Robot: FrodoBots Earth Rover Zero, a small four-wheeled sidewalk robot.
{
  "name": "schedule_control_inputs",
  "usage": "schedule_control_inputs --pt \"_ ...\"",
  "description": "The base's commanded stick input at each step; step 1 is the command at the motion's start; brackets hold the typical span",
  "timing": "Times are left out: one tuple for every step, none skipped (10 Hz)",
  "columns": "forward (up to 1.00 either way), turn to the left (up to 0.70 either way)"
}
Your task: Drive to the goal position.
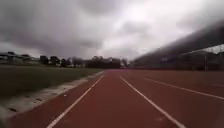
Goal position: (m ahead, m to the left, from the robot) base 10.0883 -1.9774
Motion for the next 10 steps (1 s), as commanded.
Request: schedule_control_inputs --pt "0.7 0.0" --pt "0.7 0.0" --pt "0.7 0.0" --pt "0.7 0.0" --pt "0.7 0.0" --pt "0.7 0.0" --pt "0.7 0.0" --pt "0.7 0.0" --pt "0.7 0.0" --pt "0.7 0.0"
